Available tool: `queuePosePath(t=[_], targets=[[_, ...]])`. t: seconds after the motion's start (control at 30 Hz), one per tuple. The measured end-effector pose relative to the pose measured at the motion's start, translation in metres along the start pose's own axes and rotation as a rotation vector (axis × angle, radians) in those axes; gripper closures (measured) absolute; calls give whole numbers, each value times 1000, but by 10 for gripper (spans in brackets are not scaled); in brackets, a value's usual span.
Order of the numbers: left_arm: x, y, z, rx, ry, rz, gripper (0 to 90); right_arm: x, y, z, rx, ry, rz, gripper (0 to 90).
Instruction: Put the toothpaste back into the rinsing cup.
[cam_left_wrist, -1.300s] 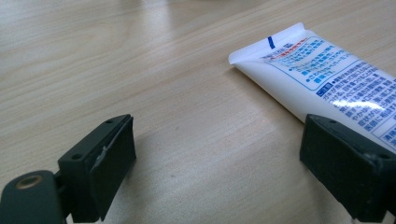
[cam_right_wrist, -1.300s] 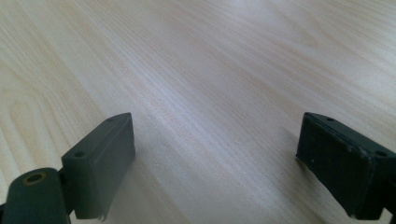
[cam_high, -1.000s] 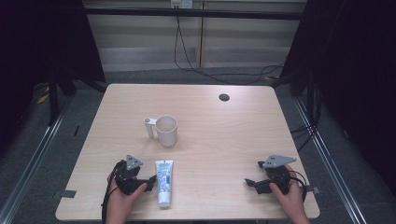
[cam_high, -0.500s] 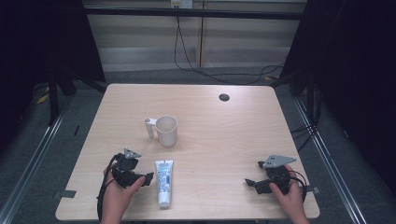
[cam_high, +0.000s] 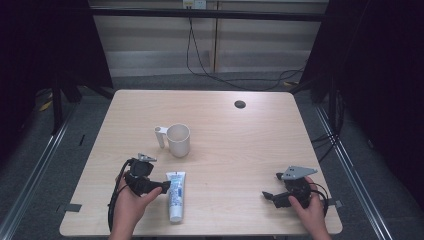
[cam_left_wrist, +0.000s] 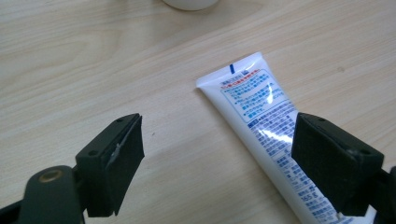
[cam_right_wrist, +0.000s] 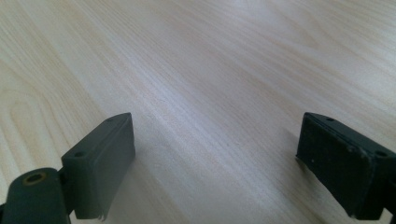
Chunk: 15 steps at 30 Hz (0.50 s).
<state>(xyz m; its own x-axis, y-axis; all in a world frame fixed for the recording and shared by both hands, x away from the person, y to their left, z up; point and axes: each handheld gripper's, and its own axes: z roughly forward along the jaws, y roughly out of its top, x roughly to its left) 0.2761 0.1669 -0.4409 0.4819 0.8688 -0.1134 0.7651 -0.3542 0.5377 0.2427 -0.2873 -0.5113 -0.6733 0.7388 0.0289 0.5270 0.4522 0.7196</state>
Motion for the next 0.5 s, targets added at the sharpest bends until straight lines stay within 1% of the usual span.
queuePosePath(t=[0.03, 0.1, 0.13, 0.17, 0.27, 0.4, 0.43, 0.47, 0.5], targets=[[-2, 1, 2, -1, 4, -2, 171, 0, 0, 0, 0, 0, -1, 108], [-4, 2, 3, 4, -12, -1, 171, 0, 0, 0, 0, 0, -1, 108], [-4, 2, 3, 4, -12, -1, 171, 0, 0, 0, 0, 0, -1, 108], [-8, 4, 5, 3, -16, -1, 171, 0, 0, 0, 0, 0, -2, 108], [-13, 6, 9, 17, -38, 12, 174, 0, 0, 0, 0, 0, 0, 108], [-16, 7, 13, 33, -39, 13, 178, 0, 0, 0, 0, 0, -1, 108], [-17, 7, 14, 34, -42, 1, 178, 0, 0, 0, 0, 0, -1, 108], [-18, 6, 16, 43, -38, -3, 178, 0, 0, 0, 0, 0, -2, 108], [-20, 6, 18, 48, -44, -4, 180, 0, 0, 0, 0, 0, -1, 108]])
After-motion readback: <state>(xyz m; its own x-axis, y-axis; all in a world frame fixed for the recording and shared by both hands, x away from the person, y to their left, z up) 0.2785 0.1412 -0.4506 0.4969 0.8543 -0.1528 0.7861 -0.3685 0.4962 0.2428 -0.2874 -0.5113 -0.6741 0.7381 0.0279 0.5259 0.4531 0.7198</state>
